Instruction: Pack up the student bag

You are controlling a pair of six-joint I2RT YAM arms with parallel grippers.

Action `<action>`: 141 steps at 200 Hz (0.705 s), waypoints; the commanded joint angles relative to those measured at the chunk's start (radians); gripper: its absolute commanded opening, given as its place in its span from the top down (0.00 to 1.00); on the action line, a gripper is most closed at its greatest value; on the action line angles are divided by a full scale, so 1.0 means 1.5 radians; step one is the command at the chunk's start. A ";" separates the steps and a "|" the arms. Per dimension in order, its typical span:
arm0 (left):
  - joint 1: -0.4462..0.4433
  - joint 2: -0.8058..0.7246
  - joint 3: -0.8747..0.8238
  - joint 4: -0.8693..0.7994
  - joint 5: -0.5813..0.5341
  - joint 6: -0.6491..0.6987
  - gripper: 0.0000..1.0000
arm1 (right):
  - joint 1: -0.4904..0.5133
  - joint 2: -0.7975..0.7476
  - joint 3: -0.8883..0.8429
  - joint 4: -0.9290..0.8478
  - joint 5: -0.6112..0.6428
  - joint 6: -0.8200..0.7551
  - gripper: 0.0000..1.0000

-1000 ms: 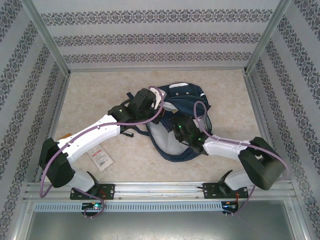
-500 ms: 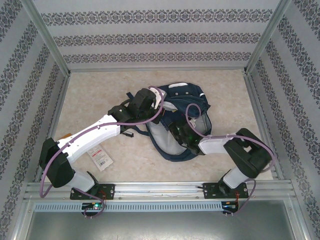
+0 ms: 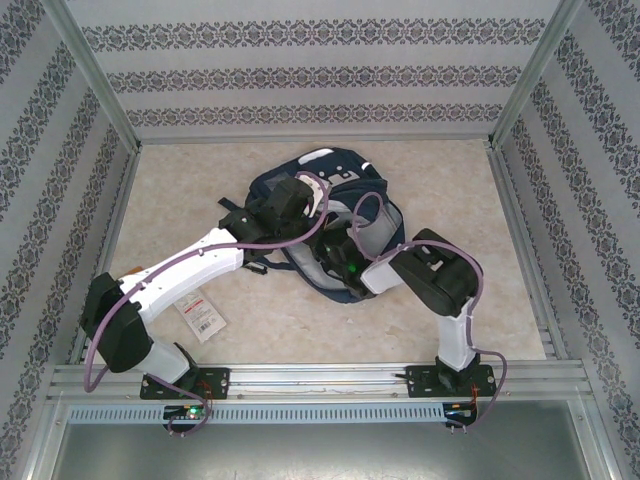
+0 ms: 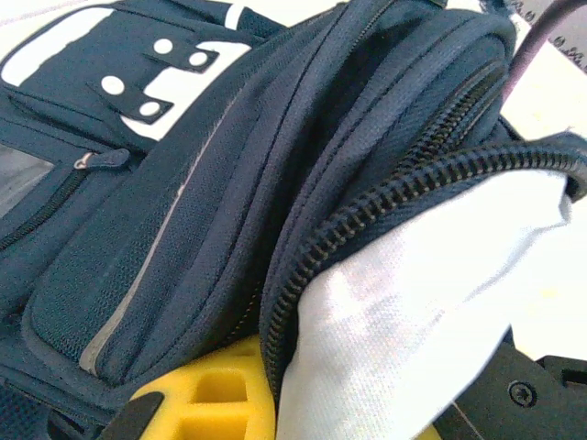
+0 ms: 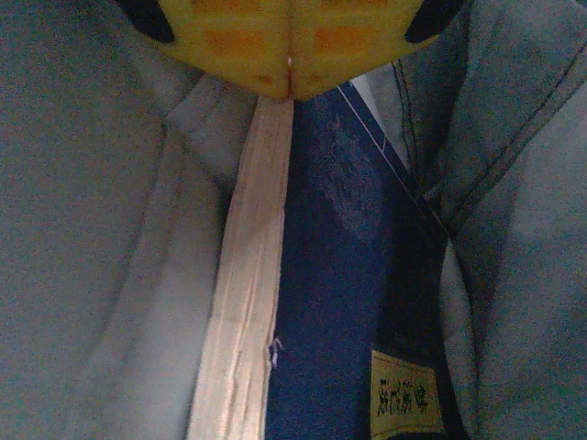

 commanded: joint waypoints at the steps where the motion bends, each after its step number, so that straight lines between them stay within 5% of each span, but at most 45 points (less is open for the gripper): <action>1: -0.013 -0.010 0.012 0.075 0.054 0.008 1.00 | 0.013 0.039 0.035 0.091 0.018 0.025 0.92; 55: 0.006 0.017 0.017 0.076 0.010 0.057 1.00 | -0.008 -0.050 -0.042 0.009 0.014 0.035 0.69; 111: 0.030 0.138 0.119 0.030 -0.029 0.149 1.00 | -0.054 -0.198 -0.143 -0.151 -0.018 -0.020 0.62; 141: 0.030 0.155 0.136 0.049 0.023 0.119 0.99 | -0.095 -0.307 -0.205 -0.229 -0.054 -0.061 0.61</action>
